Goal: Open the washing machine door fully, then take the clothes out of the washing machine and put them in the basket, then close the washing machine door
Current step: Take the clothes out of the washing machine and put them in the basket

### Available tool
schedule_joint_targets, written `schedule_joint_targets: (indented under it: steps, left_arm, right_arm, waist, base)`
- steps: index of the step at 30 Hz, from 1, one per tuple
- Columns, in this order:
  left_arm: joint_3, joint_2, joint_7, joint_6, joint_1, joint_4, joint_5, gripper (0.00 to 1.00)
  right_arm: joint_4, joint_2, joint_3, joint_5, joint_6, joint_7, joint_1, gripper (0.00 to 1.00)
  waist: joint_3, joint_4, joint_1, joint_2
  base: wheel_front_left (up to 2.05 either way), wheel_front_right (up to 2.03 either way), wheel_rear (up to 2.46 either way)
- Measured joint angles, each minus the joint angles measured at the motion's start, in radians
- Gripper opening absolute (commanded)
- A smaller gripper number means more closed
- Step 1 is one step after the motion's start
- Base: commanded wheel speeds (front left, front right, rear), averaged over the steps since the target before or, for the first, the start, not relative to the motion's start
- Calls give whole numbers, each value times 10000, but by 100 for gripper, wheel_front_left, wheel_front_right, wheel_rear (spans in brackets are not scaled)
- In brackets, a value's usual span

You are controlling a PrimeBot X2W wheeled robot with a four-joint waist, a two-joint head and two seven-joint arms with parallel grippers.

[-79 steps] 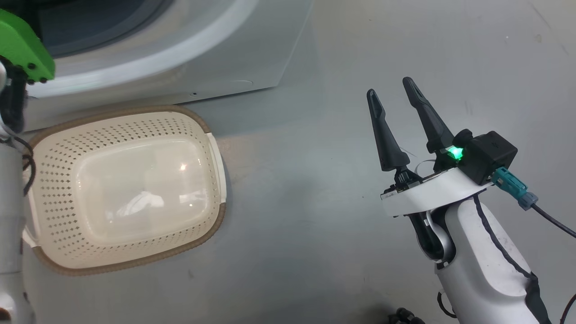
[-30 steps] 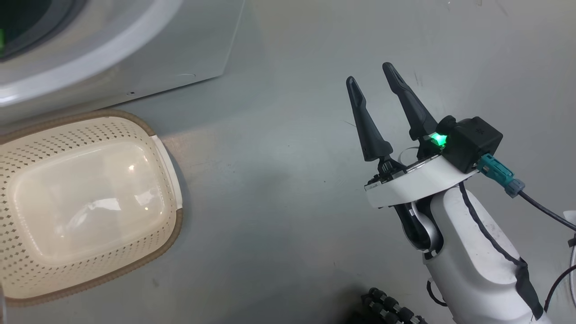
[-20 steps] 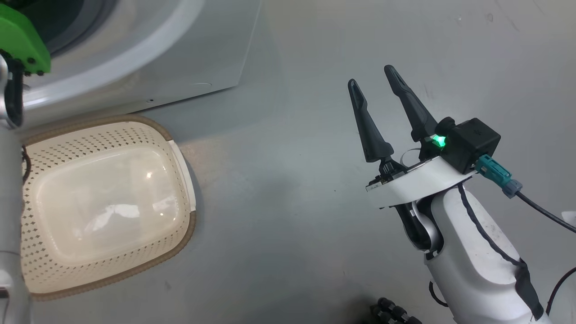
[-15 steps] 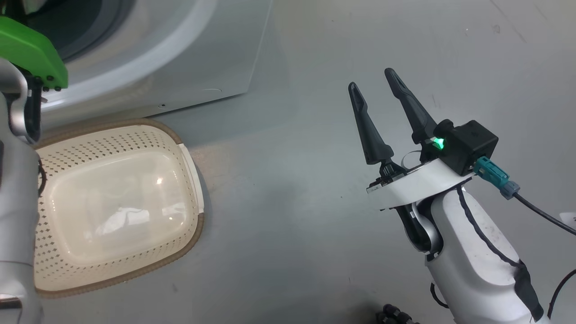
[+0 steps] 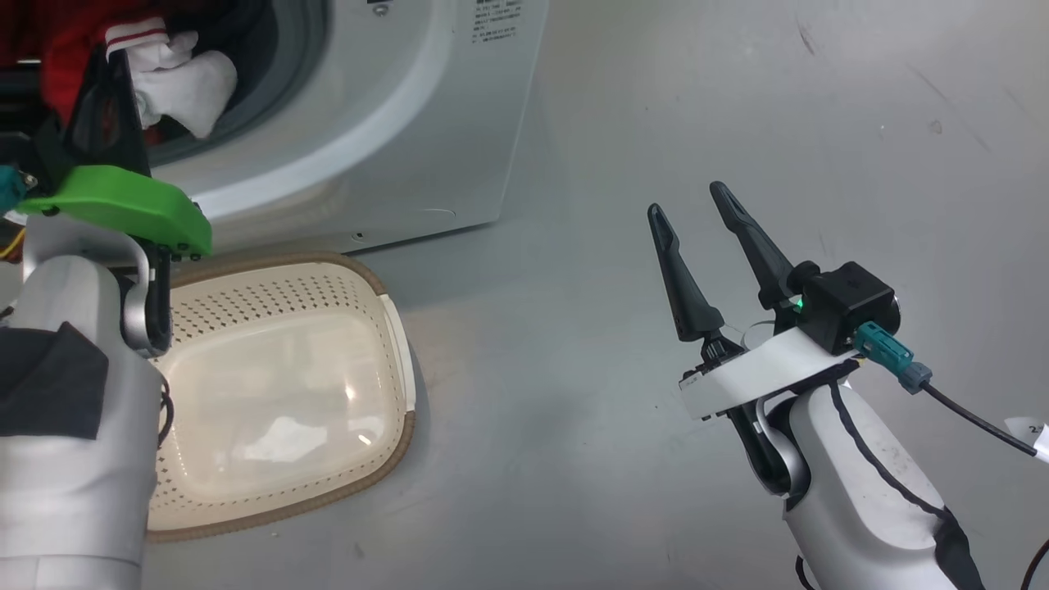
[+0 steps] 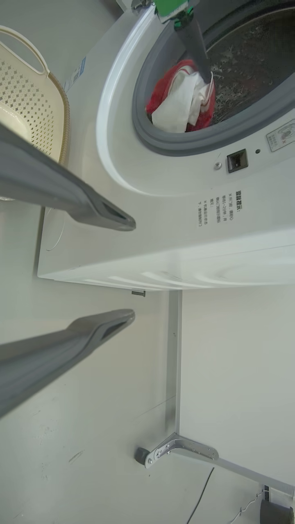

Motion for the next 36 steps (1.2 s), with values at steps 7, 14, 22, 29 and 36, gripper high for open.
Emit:
schedule_joint_targets:
  steps: [7, 14, 22, 29, 36]
  left_arm:
    - [165, -320, -284, 234, 724, -915, -155, 0]
    - [222, -368, -378, 479, 1262, -2489, 8, 0]
    - [303, -428, -380, 606, 1745, -4521, 508, 0]
    - [380, -472, -431, 713, 2499, -5718, 623, 0]
    - [360, -546, -431, 784, 3244, -6671, 832, 0]
  right_arm:
    - [150, -2, -209, -299, 6, 2, 342, 100]
    - [261, -2, -280, -370, 12, 2, 665, 100]
    - [345, -2, -284, -370, 100, 2, 1044, 100]
    - [441, -2, -261, -368, 100, 2, 1411, 100]
    - [508, -2, -276, -366, 102, 2, 1778, 100]
  waist:
    - [-664, 333, 0, 0]
    - [-1406, 673, 0, 0]
    - [-2150, 916, 0, 0]
    - [-2764, 1057, 0, 0]
    - [-3313, 1113, -1, 0]
  base:
    - [0, 0, 0]
    - [0, 0, 0]
    - [0, 0, 0]
    - [0, 0, 0]
    - [0, 0, 0]
